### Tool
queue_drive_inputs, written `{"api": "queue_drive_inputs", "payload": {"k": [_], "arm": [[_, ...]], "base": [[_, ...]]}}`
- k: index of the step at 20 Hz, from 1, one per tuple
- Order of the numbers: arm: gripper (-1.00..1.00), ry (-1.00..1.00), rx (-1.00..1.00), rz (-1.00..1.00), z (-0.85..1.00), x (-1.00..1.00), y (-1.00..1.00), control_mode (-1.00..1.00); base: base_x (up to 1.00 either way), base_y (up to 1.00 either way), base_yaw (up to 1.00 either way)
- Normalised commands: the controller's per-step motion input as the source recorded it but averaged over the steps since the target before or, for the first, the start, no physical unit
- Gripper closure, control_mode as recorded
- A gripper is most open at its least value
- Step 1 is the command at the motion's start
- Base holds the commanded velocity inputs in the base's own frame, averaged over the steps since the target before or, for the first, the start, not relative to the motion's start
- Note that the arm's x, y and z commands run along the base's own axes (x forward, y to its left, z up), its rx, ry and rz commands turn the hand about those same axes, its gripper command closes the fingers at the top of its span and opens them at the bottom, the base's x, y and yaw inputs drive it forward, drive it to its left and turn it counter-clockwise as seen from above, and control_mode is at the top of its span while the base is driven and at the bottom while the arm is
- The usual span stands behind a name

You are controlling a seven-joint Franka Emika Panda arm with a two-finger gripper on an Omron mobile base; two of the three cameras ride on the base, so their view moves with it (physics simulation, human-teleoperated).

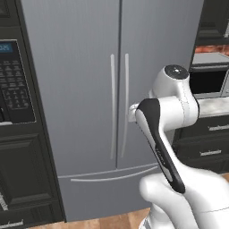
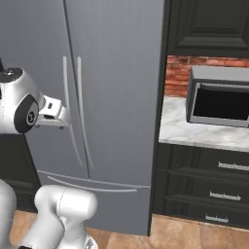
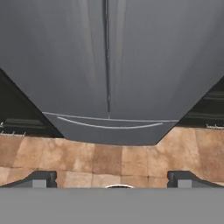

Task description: Gather the lemon wedge and tomato from the fridge and place them on a tray on the dining counter. Then gather the fishs from the fridge and place them on the other tray.

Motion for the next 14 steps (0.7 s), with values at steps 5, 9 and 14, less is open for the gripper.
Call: {"api": "queue_drive_inputs", "payload": {"k": [5,9,14], "arm": [[-1.00,-0.04,0.00,0.00,0.12,0.10,1.00,-1.00],[-1.00,0.01,0.00,0.00,0.00,0.24,0.52,-1.00],[-1.00,0.00,0.00,0.02,-0.11,0.35,-0.19,-1.00]], "base": [[0.00,0.00,0.00],[0.00,0.00,0.00],[0.00,0.00,0.00]]}}
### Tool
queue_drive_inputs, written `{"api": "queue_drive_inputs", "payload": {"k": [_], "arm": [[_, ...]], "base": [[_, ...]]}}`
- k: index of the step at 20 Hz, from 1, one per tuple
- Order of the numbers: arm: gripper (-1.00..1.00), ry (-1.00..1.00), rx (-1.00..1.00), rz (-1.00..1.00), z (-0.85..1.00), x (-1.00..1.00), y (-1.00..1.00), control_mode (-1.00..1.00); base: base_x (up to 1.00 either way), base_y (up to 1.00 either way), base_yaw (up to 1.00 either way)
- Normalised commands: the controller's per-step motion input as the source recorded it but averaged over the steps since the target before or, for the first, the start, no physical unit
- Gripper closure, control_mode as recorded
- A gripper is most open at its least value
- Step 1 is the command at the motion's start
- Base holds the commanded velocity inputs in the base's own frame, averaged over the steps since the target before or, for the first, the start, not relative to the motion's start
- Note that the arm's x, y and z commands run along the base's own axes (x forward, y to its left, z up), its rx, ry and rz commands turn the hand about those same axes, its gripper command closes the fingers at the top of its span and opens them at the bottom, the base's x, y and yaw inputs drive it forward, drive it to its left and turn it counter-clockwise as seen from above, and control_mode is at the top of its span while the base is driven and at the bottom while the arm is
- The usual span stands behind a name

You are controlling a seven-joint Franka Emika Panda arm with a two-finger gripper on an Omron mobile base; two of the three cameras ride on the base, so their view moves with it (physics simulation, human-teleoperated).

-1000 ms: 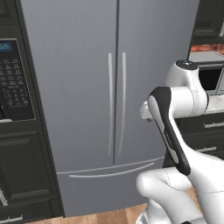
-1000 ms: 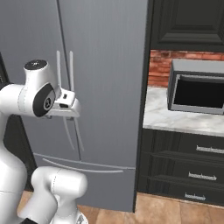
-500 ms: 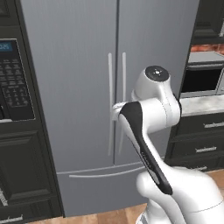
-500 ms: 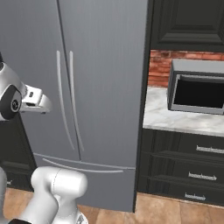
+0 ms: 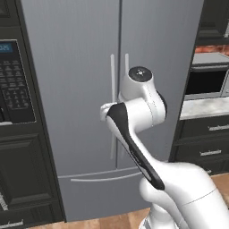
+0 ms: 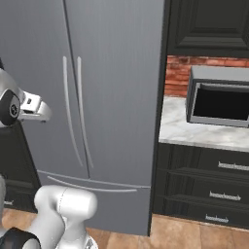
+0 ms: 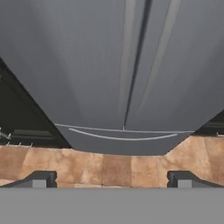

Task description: Gather the lemon wedge and tomato from the fridge and place them on a tray on the dining counter. Then gather the fishs from the fridge and place them on the other tray.

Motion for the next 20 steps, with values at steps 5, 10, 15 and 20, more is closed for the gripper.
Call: {"api": "queue_drive_inputs", "payload": {"k": [5,10,15,20], "arm": [[-1.00,-0.01,0.00,0.04,-0.36,0.51,-0.50,-1.00],[-1.00,-0.05,0.00,0.00,-0.52,0.66,-0.16,-1.00],[-1.00,-0.07,0.00,0.00,-0.21,0.69,0.06,-1.00],[-1.00,-0.02,0.00,0.00,-0.05,0.68,0.12,-1.00]], "base": [[0.00,0.00,0.00],[0.00,0.00,0.00],[0.00,0.00,0.00],[0.00,0.00,0.00]]}}
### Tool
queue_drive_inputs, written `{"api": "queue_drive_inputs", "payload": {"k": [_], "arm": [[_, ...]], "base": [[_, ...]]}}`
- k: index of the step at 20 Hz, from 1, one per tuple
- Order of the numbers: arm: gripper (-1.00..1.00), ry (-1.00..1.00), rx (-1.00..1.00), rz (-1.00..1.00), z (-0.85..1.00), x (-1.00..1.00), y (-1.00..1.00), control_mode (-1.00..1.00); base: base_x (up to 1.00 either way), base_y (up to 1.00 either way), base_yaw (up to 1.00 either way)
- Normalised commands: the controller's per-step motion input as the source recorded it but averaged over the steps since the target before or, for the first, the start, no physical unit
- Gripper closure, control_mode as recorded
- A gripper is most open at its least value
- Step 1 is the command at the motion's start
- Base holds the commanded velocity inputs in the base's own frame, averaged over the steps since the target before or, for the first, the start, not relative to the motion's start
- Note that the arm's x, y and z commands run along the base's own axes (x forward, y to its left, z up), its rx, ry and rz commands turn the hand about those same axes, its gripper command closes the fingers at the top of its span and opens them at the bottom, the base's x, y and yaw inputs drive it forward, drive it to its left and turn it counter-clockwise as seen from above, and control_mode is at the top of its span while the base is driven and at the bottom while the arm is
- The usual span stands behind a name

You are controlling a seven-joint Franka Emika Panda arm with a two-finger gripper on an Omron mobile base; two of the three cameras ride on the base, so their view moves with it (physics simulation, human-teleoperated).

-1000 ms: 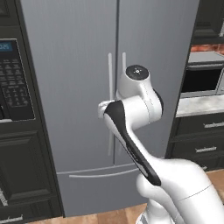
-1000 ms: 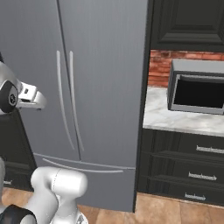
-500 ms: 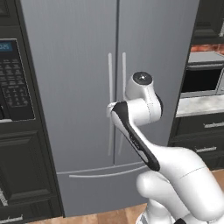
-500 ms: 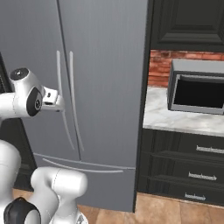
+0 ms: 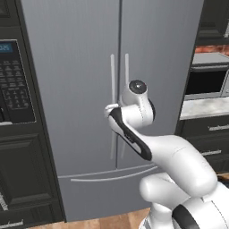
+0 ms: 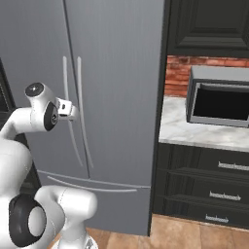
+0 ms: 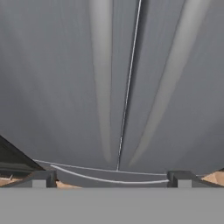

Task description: Gather the lemon wedge and tomato from the fridge and place them on a tray on the dining counter. Then gather the fishs from the fridge and place them on the other tray.

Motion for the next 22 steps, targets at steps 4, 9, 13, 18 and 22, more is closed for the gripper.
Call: {"api": "queue_drive_inputs", "payload": {"k": [4,9,13,18,22], "arm": [[-1.00,0.00,0.00,0.00,-0.05,0.45,0.14,-1.00],[-1.00,0.00,0.00,0.00,-0.01,0.23,0.13,-1.00],[-1.00,0.00,0.00,0.00,-0.01,0.05,0.05,-1.00],[-1.00,0.00,0.00,0.00,-0.09,0.12,0.00,-1.00],[-1.00,0.00,0.00,0.00,-0.21,0.28,0.00,-1.00]], "base": [[0.00,0.00,0.00],[0.00,0.00,0.00],[0.00,0.00,0.00],[0.00,0.00,0.00],[0.00,0.00,0.00]]}}
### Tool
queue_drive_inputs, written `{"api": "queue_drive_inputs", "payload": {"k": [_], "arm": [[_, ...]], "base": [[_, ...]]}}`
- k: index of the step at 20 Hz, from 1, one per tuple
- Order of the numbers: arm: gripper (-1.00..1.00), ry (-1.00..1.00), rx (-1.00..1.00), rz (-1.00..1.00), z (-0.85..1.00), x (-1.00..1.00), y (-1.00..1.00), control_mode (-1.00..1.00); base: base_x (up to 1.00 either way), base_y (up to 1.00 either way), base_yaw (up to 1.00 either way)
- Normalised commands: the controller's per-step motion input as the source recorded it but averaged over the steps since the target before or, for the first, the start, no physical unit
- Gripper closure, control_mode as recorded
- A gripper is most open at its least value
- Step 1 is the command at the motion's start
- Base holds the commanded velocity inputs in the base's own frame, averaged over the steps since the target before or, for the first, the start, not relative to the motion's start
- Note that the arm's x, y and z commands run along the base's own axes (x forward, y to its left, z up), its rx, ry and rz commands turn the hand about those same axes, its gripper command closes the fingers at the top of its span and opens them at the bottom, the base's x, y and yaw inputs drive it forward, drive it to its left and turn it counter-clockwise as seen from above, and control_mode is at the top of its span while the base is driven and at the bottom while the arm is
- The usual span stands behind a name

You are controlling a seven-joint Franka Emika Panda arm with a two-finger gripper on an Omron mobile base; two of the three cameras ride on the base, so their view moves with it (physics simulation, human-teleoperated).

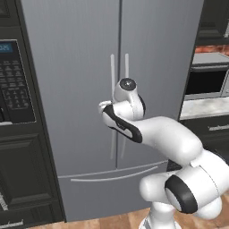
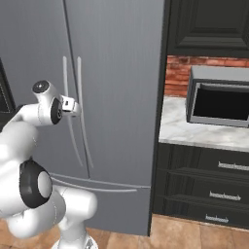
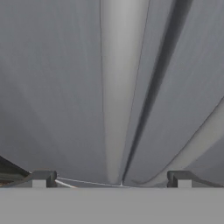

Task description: Gather the lemon wedge and tomato from the fridge and place them on a tray on the dining counter. Then gather the fishs from the fridge and place them on the other tray.

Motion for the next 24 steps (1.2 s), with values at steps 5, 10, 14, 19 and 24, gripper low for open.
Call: {"api": "queue_drive_inputs", "payload": {"k": [5,10,14,19,24], "arm": [[-1.00,0.00,0.00,0.00,-0.19,0.28,0.00,-1.00],[-1.00,0.00,0.00,0.00,-0.07,0.17,0.00,-1.00],[-1.00,0.00,0.00,0.00,-0.01,0.06,0.00,-1.00],[-1.00,0.00,0.00,0.00,-0.03,0.10,0.00,-1.00],[-1.00,0.00,0.00,0.00,-0.17,0.32,0.01,-1.00]], "base": [[0.00,0.00,0.00],[0.00,0.00,0.00],[0.00,0.00,0.00],[0.00,0.00,0.00],[0.00,0.00,0.00]]}}
